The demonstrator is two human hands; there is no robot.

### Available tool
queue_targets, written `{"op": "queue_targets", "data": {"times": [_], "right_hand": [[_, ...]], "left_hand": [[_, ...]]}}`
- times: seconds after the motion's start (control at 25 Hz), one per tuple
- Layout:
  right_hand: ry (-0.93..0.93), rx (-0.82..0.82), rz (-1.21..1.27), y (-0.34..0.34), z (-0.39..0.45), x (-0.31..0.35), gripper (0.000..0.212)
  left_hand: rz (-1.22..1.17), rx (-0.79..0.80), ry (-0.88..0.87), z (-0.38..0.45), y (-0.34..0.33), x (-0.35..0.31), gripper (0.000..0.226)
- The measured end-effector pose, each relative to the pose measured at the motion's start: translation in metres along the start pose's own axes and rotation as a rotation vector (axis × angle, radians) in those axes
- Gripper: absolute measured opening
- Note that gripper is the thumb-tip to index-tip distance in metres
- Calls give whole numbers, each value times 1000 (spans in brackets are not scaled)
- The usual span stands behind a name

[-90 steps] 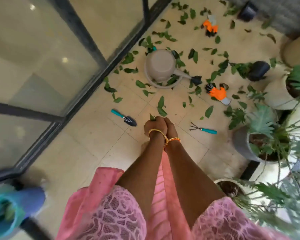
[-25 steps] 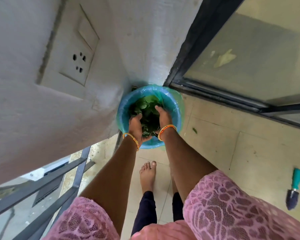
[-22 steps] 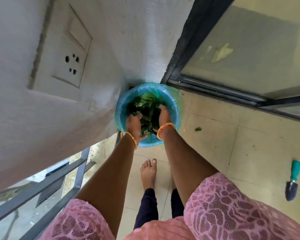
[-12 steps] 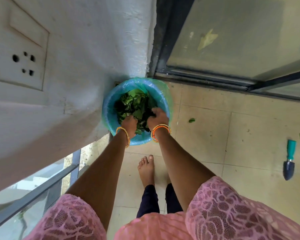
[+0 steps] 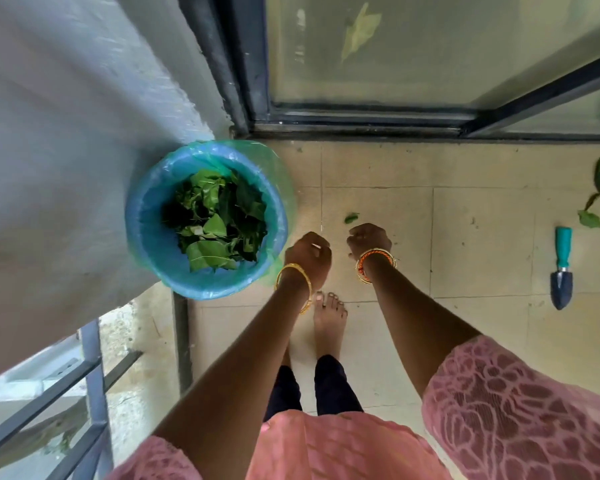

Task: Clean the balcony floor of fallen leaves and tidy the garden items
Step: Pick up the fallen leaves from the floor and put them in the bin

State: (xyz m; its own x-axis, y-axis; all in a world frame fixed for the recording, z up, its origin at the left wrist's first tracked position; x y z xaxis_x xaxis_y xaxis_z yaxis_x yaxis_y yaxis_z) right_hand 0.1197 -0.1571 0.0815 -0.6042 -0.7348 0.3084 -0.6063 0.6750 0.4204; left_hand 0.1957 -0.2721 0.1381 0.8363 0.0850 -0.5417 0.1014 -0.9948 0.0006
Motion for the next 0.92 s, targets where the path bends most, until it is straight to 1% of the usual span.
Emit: {"op": "queue_targets", "data": {"times": [0.04, 0.12, 0.2, 0.24, 0.28, 0.36, 0.44, 0.52, 0.6, 0.68, 0.76, 0.84, 0.88, 0.92], "right_hand": [[14, 19, -41, 1, 18, -5, 20], [97, 47, -184, -2, 59, -11, 32], [188, 73, -319, -14, 103, -19, 48], [226, 67, -395, -20, 119, -24, 52], [254, 37, -474, -26, 132, -30, 50], [314, -72, -585, -32, 146, -42, 37], [349, -125, -607, -32, 147, -52, 29], [350, -135, -505, -28, 140, -60, 26], [371, -127, -264, -25, 114, -57, 19], [392, -56, 33, -22, 72, -41, 10], [397, 37, 256, -19, 23, -18, 7], [400, 131, 412, -18, -25, 8, 15], [417, 174, 469, -19, -47, 22, 19], [442, 207, 484, -24, -65, 36, 22]], "left_hand": [[80, 28, 30, 16, -12, 3, 16], [213, 29, 85, 54, -26, 13, 22], [258, 9, 125, 97, -33, 27, 27], [264, -12, 140, 115, -32, 35, 28], [264, -28, 158, 130, -31, 43, 27], [241, -43, 195, 151, -27, 59, 26], [182, -17, 218, 158, -24, 73, 21], [131, 4, 246, 155, -26, 86, 15], [122, -20, 239, 143, -28, 92, 16], [176, -70, 149, 99, -31, 59, 16], [259, -123, -2, 49, -29, 28, 16], [309, -246, -171, 1, -20, 7, 16], [279, -336, -226, -22, -11, 0, 14], [223, -431, -239, -40, 0, -2, 13]]}}
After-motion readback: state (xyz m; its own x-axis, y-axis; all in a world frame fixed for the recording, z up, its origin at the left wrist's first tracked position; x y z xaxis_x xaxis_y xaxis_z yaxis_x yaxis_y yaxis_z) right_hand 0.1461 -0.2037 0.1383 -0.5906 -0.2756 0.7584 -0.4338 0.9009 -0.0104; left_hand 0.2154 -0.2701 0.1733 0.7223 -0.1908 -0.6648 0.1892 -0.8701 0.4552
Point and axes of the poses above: each hand's wrist, its own z-axis towards the middle knuckle, its own y-axis out of the back of the hand, x = y × z, the point moved 2 cm from there along z, towards the middle knuckle, and after that the axes turned 14 degrees about x, right-handed, at the moved point
